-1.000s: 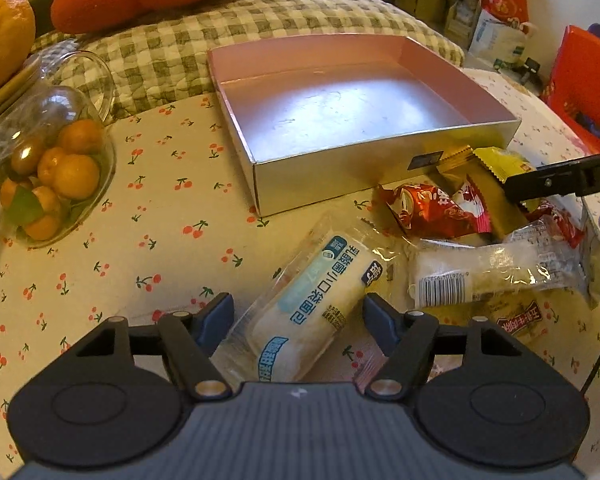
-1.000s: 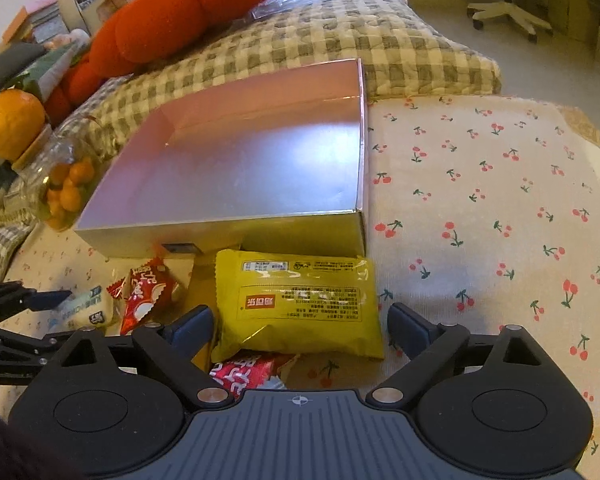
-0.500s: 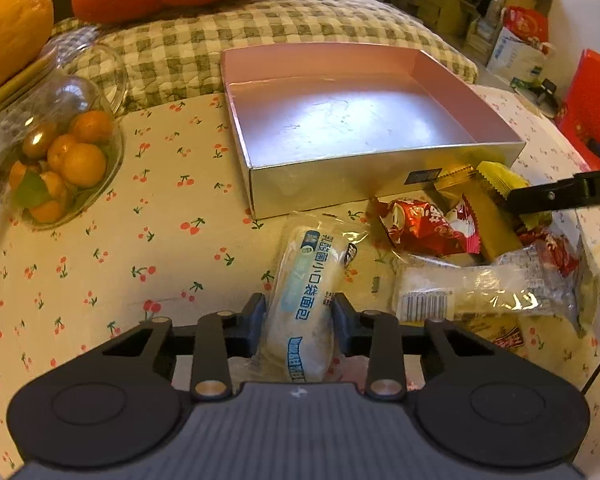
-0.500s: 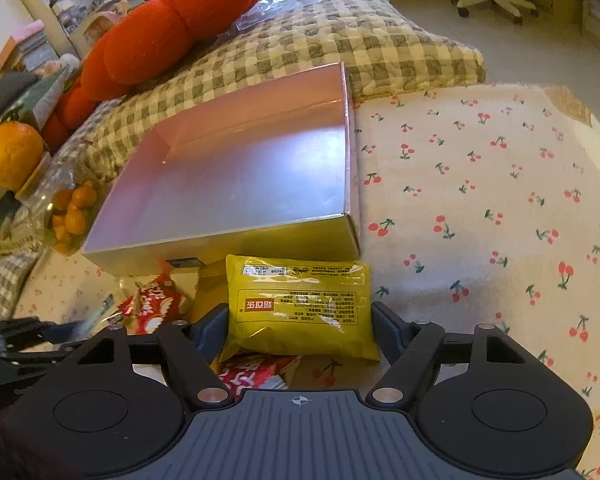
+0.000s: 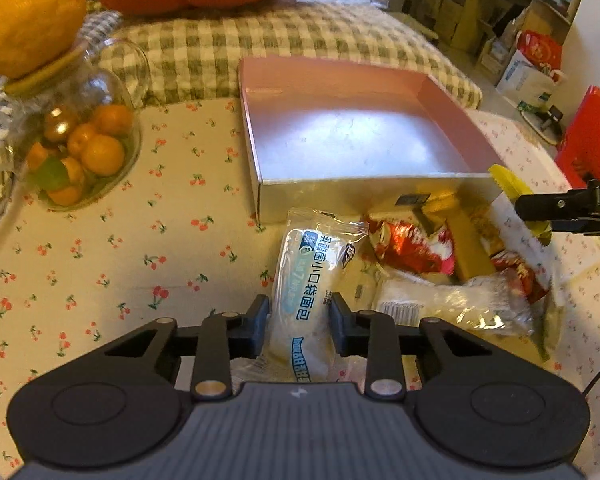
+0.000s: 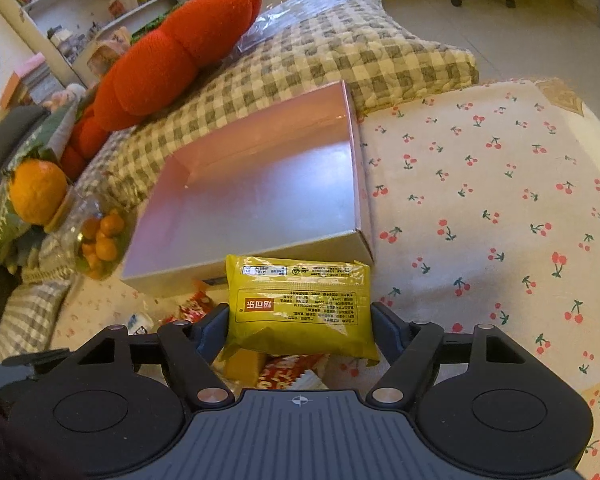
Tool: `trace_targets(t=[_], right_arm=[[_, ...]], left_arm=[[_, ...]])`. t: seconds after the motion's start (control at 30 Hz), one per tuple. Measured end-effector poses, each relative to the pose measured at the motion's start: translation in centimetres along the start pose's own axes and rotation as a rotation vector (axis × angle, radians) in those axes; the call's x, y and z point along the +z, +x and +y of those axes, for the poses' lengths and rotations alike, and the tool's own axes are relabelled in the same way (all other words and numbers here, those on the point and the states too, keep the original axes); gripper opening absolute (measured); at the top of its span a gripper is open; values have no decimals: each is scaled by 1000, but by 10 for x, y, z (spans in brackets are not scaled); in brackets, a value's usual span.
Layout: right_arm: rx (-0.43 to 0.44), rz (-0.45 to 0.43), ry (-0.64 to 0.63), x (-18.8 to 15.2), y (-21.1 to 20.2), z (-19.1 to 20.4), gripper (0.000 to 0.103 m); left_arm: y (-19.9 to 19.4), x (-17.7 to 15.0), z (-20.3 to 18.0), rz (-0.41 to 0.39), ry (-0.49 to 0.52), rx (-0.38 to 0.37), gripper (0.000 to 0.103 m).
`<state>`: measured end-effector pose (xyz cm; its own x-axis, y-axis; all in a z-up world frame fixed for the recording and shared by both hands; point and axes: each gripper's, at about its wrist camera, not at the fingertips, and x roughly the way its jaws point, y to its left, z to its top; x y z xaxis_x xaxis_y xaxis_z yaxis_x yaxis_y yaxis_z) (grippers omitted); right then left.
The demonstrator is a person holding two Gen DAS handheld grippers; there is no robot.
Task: Organize snacks
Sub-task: 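Lower both held packs into the silver tray and open both tools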
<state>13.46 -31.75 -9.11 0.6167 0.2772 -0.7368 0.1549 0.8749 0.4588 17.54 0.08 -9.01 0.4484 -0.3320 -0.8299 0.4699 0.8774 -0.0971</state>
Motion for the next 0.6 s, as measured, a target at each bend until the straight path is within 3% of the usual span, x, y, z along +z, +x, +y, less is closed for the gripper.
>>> trace_targets(t=[0.3,0.47,0.6], right_arm=[[43,-66,32,14,-8,11,75],[72,-135,17,24,-5,22,75],[78,-123,0,38,12,28,75]], left_arm=[[-21,27,-12,-115,-41,-14,29],[-5,55,-21,-161,-12,25,29],[15,74,-26,-164,1,40,29]])
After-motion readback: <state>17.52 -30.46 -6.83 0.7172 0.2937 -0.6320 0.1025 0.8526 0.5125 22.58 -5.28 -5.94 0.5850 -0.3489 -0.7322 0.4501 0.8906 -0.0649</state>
